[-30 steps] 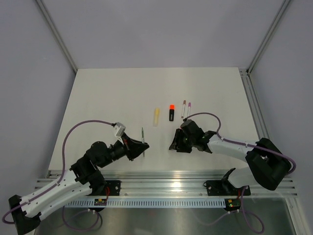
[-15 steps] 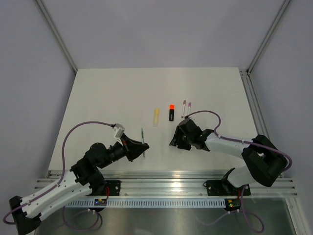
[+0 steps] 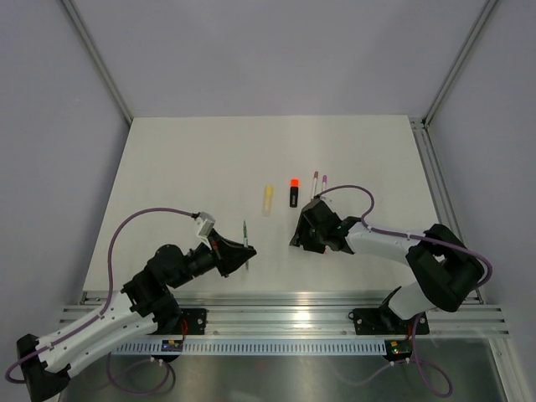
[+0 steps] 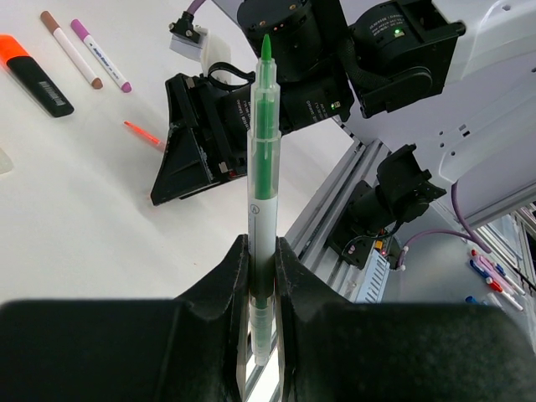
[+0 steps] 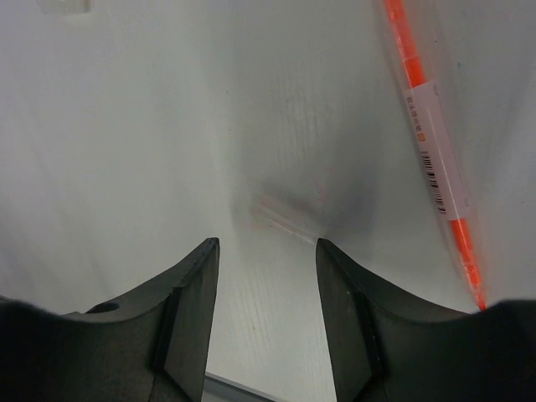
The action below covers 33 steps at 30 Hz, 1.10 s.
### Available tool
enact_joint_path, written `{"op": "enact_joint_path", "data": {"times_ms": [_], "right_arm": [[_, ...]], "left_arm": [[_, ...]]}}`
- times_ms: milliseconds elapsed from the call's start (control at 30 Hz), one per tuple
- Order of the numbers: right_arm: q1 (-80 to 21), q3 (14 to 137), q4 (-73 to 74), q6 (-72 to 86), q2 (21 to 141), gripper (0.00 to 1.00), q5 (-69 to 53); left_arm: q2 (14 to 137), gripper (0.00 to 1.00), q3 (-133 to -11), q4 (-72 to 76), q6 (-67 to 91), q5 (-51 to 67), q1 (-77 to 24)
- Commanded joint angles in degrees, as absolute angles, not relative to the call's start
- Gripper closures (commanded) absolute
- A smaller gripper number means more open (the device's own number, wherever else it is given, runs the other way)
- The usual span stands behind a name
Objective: Insert the pens into the pen caps
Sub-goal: Insert the pen cap onto the pen.
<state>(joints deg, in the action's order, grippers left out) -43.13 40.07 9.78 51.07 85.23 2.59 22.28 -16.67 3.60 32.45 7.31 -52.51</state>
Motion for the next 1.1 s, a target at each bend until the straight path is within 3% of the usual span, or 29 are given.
{"op": "enact_joint_path", "data": {"times_ms": [0, 367, 633, 733, 900, 1067], "right_arm": [[-43.42, 42.71, 11.51, 49.75, 86.31, 0.43, 6.15], [-43.42, 46.49, 14.85, 46.94, 88.68, 0.44, 10.71], [-43.42, 49.22, 16.0, 42.81, 90.96, 0.5, 11.52], [-43.42, 50.36, 16.0, 40.26, 92.72, 0.55, 11.17], [-43.42, 51.77, 15.38, 38.41, 94.83, 0.78, 9.93], [-43.5, 52.91, 14.94, 37.0, 96.94, 0.8, 7.04]], "left_arm": [[22.33, 1.0, -16.44, 7.56, 31.29, 8.26, -52.73], [22.76, 1.0, -16.43, 8.17, 31.55, 8.96, -52.73], [24.08, 1.0, -16.26, 9.05, 31.73, 9.49, -52.73], [24.17, 1.0, -16.26, 9.14, 31.73, 9.49, -52.73], [24.35, 1.0, -16.09, 9.14, 31.9, 9.49, -52.73], [24.35, 1.0, -16.17, 9.23, 31.91, 9.58, -52.73]]}}
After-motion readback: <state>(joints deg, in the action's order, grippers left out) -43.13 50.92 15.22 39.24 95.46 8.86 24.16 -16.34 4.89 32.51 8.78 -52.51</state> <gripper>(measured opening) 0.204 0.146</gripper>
